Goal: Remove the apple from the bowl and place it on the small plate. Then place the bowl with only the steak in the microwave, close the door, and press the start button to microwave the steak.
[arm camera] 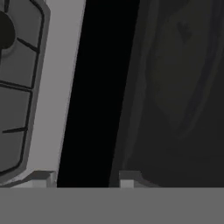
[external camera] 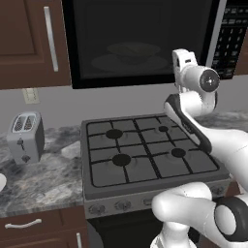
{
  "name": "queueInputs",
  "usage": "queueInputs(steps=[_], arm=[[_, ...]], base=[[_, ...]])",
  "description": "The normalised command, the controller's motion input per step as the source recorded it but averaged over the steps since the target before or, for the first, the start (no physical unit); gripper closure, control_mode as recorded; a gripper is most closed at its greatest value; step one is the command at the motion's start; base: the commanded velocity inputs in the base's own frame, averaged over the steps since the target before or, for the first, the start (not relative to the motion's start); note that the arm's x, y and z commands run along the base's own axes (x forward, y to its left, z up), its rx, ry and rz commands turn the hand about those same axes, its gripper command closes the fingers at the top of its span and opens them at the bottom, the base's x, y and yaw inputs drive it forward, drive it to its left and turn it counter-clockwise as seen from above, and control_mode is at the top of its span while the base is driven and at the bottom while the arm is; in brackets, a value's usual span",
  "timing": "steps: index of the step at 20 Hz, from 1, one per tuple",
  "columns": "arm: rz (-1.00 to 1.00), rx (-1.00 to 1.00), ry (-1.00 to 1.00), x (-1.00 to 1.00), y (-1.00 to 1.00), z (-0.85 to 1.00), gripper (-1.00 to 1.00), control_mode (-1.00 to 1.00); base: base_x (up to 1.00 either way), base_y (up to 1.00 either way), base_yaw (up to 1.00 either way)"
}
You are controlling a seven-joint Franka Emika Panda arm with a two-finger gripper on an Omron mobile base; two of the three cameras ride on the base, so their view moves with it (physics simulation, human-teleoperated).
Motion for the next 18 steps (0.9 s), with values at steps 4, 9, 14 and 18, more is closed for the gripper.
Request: queueInputs(steps=[4,9,14,18], arm=[[0.07,0.07,0.08,0.21,0.0,0.0,-1.0,-1.0],[0.02,0.12,0.0,-0.71,-0.3,0.0,-1.0,-1.0],[0.0,0.13,-0.01,-1.0,-0.62,0.0,-1.0,-1.0],[0.0,0.1,-0.04,-1.0,-0.71,0.0,-1.0,-1.0]], base=[[0.0,0.0,0.0],[0.0,0.0,0.0],[0.0,0.0,0.0],[0.0,0.0,0.0]])
